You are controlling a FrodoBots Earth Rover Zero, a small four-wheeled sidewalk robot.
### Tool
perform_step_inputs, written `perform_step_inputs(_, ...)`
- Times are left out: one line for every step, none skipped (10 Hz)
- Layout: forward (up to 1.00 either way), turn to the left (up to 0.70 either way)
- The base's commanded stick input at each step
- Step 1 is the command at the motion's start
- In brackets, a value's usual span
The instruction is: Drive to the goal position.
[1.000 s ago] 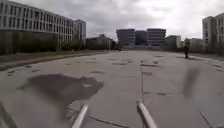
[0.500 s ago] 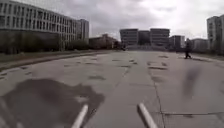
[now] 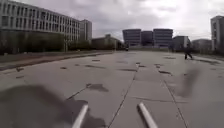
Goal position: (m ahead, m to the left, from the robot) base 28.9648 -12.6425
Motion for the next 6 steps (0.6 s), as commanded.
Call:
perform_step_inputs(1.00,0.00)
perform_step_inputs(1.00,0.00)
perform_step_inputs(1.00,0.00)
perform_step_inputs(1.00,0.00)
perform_step_inputs(1.00,0.00)
perform_step_inputs(1.00,0.00)
